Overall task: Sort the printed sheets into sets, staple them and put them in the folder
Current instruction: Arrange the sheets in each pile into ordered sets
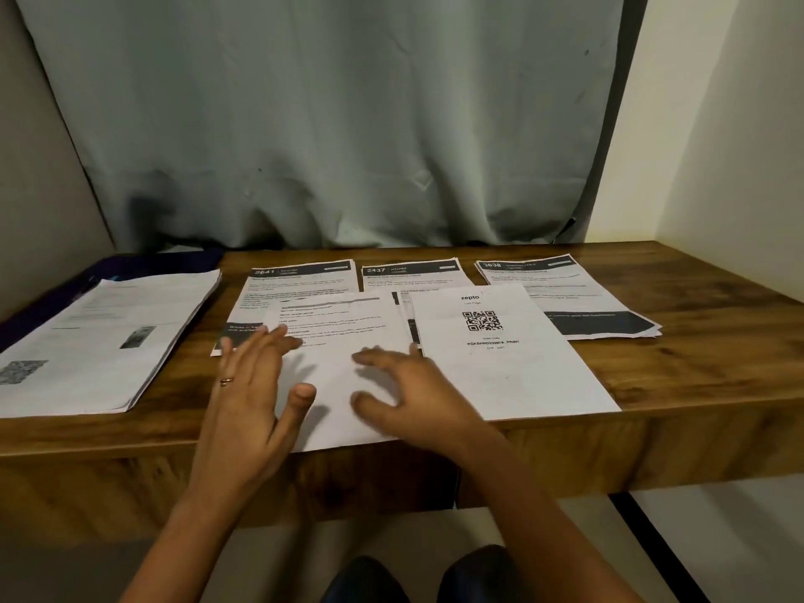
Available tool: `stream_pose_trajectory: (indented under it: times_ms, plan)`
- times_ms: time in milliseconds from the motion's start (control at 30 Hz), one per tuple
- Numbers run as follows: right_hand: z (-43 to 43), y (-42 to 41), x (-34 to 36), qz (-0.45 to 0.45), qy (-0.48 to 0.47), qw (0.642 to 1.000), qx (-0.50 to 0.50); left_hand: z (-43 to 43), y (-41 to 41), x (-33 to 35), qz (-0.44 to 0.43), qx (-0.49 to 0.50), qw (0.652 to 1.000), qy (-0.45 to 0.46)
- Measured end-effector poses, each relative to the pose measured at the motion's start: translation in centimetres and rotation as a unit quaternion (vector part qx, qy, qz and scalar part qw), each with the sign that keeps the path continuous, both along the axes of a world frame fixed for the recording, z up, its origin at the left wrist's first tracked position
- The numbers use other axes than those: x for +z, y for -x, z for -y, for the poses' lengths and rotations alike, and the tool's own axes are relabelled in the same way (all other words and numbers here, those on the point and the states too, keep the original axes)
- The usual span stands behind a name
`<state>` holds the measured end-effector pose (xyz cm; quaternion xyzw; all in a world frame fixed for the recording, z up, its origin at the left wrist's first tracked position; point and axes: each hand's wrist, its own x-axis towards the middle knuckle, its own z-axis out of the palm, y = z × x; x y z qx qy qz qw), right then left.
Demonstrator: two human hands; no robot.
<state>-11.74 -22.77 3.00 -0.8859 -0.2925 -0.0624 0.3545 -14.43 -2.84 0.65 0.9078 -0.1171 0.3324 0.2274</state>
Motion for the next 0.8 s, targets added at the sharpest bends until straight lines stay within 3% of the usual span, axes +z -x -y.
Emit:
stream_pose_trajectory:
  times_ms: [67, 167, 267, 433, 633, 800]
  plan:
    - [3.5, -0.2, 0.7, 0.015, -0.021, 0.998, -0.055, 0.6, -0.4, -0.2, -0.050, -0.019, 0.998, -0.035]
    - [8.0, -0.9, 0.5, -0.002, 0.066, 0.994, -0.090, 1.8, -1.1, -0.9, -0.119, -0.041, 0.984, -0.124]
    - [10.9, -1.5, -0.3, -0.050, 0.179, 0.979, -0.080, 2.6, -1.8, -1.9, -0.167, -0.014, 0.965, -0.200]
    - [11.9, -1.6, -1.0, -0.057, 0.238, 0.969, -0.042, 2.8, -2.1, -2.4, -0.173, 0.005, 0.953, -0.247]
    - [12.7, -1.1, -1.1, -0.037, 0.211, 0.976, -0.050, 2.4, -2.1, -1.9, -0.179, 0.001, 0.949, -0.261]
    - [13.0, -0.9, -1.0, 0.028, 0.070, 0.992, -0.101, 2.4, -1.9, -1.6, -0.197, 0.001, 0.943, -0.268]
